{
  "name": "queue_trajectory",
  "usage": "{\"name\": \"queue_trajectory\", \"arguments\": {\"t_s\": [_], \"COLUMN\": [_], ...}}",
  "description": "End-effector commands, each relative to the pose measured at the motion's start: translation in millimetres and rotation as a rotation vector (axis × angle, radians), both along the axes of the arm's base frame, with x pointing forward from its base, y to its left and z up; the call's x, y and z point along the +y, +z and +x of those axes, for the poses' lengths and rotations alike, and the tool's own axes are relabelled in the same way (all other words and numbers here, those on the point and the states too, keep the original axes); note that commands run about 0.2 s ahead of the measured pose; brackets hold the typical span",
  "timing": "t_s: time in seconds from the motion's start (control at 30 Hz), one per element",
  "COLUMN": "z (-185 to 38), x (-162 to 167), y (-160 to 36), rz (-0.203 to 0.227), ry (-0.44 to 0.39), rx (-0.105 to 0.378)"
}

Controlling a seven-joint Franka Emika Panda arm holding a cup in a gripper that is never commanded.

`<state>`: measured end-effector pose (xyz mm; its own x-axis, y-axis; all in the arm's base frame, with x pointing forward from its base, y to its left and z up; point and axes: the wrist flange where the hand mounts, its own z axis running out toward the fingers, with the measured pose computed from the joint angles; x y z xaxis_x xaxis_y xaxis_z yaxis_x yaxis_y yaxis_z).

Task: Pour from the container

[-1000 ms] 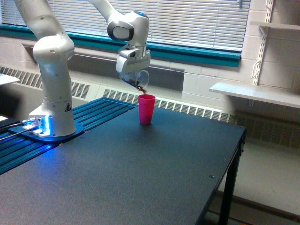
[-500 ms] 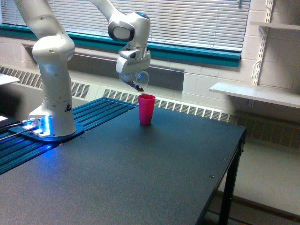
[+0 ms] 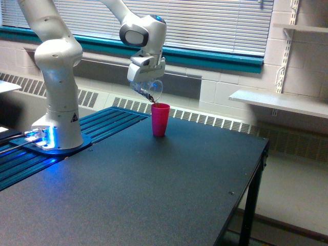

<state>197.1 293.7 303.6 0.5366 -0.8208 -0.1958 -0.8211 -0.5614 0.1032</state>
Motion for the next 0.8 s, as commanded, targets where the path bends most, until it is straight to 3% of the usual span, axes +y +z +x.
{"name": "queue_trajectory", "arguments": {"t_s": [0.03, 0.8], "z": [6.1, 24.5], "x": [-1.9, -4.0], "y": [0.5, -1.3], "rz": [0.004, 0.006], "ry": [0.020, 0.061], "rx": [0.012, 0.041]}}
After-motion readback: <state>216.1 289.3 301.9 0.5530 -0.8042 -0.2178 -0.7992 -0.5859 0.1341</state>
